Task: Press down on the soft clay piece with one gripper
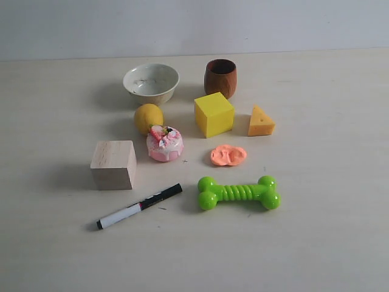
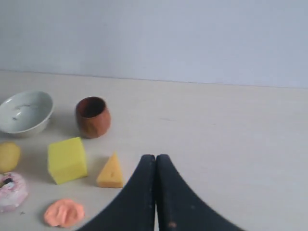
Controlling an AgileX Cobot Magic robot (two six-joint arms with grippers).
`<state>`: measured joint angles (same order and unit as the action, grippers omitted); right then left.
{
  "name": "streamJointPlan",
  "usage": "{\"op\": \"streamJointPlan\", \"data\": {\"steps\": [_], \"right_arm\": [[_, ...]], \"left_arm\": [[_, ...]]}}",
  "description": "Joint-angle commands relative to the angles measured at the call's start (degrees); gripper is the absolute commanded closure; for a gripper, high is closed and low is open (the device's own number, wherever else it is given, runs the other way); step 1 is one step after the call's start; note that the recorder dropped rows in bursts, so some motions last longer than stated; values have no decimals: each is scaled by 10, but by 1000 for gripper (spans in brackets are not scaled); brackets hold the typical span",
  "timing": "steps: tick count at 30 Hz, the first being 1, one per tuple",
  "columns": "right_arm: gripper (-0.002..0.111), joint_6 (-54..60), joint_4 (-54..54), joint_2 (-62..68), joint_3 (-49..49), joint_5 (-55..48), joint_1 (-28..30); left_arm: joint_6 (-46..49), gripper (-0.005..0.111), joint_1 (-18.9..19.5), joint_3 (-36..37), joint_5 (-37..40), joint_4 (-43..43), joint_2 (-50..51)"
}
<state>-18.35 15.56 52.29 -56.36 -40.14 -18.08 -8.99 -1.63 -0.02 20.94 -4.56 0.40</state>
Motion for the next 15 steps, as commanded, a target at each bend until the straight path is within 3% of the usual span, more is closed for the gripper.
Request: {"op": "streamJointPlan", "data": {"steps": [1,5,15], "right_arm": [[108,3,-6,-75,73,41,87],[108,7,-3,-169,176,91,172],[108,18,1,-354,325,183,196]], "left_arm": [[-1,107,-3,0,-5,4,-4],[-1,107,-3,0,-5,4,-4],[-1,107,-3,0,-5,4,-4]]}}
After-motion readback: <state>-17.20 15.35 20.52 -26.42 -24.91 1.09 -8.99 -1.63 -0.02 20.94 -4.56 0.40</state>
